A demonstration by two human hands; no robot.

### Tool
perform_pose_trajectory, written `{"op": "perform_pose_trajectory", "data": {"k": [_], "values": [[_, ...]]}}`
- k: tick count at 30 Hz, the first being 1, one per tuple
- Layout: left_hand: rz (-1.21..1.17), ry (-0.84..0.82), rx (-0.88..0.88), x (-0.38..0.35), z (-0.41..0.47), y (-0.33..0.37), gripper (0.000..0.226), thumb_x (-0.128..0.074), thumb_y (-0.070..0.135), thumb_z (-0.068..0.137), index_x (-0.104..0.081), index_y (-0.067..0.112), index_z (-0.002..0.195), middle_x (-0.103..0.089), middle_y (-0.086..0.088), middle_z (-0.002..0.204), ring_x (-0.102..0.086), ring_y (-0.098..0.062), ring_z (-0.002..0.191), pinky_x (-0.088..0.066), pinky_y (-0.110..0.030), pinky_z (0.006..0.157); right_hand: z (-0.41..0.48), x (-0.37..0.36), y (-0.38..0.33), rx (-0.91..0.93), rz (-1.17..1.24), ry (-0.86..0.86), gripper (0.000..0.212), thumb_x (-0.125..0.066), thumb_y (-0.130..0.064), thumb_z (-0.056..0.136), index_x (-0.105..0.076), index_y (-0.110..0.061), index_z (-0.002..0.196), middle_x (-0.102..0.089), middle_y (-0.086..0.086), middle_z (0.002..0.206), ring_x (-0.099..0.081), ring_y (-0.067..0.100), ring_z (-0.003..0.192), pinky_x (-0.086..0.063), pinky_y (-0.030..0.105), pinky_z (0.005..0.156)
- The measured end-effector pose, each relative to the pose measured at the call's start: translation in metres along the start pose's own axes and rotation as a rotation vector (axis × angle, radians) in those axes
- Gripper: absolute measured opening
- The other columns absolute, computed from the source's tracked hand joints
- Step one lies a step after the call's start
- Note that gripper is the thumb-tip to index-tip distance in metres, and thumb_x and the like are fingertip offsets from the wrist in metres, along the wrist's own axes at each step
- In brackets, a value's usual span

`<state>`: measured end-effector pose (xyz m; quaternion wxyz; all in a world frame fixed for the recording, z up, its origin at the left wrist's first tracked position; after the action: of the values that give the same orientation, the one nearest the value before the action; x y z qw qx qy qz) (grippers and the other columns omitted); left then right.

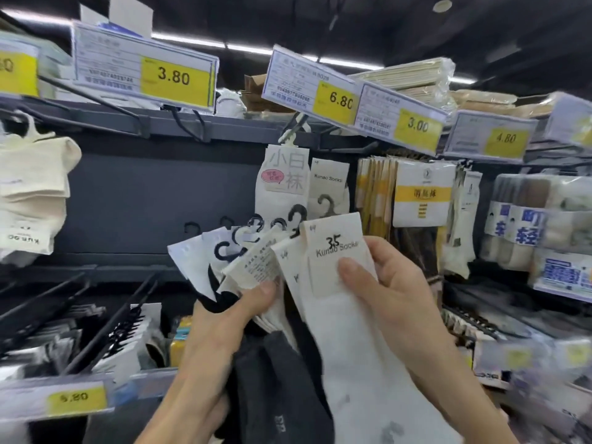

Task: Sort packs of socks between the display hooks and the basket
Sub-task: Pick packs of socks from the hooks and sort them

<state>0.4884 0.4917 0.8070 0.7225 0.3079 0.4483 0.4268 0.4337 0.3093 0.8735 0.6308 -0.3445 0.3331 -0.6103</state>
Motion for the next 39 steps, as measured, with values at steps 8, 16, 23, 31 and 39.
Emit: {"op": "perform_pose_trajectory", "data": {"k": [8, 16, 23, 31, 39], "values": [[-0.122, -0.04, 0.117, -0.005, -0.001, -0.003, 0.066, -0.088, 0.031, 0.055, -0.069, 0.025, 0.119, -0.072, -0.009, 0.121, -0.069, -0.032, 0.112, -0.044, -0.055, 0.105, 0.001, -0.006, 0.016, 0.068, -0.064, 0.106, 0.018, -0.071, -0.036, 0.077, -0.074, -0.036, 0.096, -0.078, -0.005, 0.097, -0.076, 0.013, 0.084, -0.057, 0.021, 0.063], [-0.076, -0.066, 0.092, -0.01, 0.001, 0.003, 0.063, -0.084, 0.029, 0.06, -0.066, 0.024, 0.12, -0.073, -0.009, 0.119, -0.07, -0.03, 0.11, -0.055, -0.046, 0.092, -0.001, -0.008, 0.021, -0.004, -0.018, 0.051, 0.023, -0.072, -0.026, 0.076, -0.077, -0.024, 0.098, -0.079, 0.004, 0.098, -0.076, 0.02, 0.085, -0.058, 0.023, 0.063], [-0.182, -0.043, 0.217, 0.001, 0.005, -0.008, 0.073, -0.085, 0.033, 0.055, -0.065, 0.022, 0.125, -0.074, -0.012, 0.118, -0.071, -0.035, 0.107, -0.051, -0.047, 0.095, -0.004, -0.004, 0.025, 0.01, 0.102, 0.126, 0.037, -0.069, -0.028, 0.074, -0.061, -0.01, 0.105, -0.077, 0.011, 0.099, -0.075, 0.026, 0.08, -0.062, 0.034, 0.061], [-0.201, -0.107, 0.18, -0.006, 0.008, -0.006, 0.063, -0.086, 0.029, 0.063, -0.068, 0.022, 0.122, -0.071, -0.014, 0.124, -0.068, -0.034, 0.113, -0.046, -0.051, 0.103, -0.01, -0.012, 0.018, 0.15, -0.04, 0.134, 0.033, -0.076, -0.015, 0.071, -0.068, -0.034, 0.097, -0.077, -0.003, 0.1, -0.075, 0.013, 0.088, -0.058, 0.021, 0.066], [-0.202, -0.206, 0.194, -0.011, 0.006, -0.006, 0.072, -0.097, 0.041, 0.047, -0.074, 0.027, 0.113, -0.073, -0.012, 0.12, -0.07, -0.031, 0.109, -0.059, -0.041, 0.084, -0.003, -0.008, 0.021, 0.07, 0.048, 0.05, 0.03, -0.065, -0.011, 0.079, -0.061, -0.02, 0.107, -0.077, 0.007, 0.1, -0.075, 0.02, 0.083, -0.058, 0.027, 0.062]]}}
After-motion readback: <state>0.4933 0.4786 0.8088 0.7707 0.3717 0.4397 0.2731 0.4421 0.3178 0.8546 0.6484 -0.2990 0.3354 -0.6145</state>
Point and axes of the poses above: each hand's wrist, its own z-axis towards the middle knuckle, its own x-axis out of the back of the hand, y = z × x, the point moved 7 cm from there along z, towards the middle knuckle
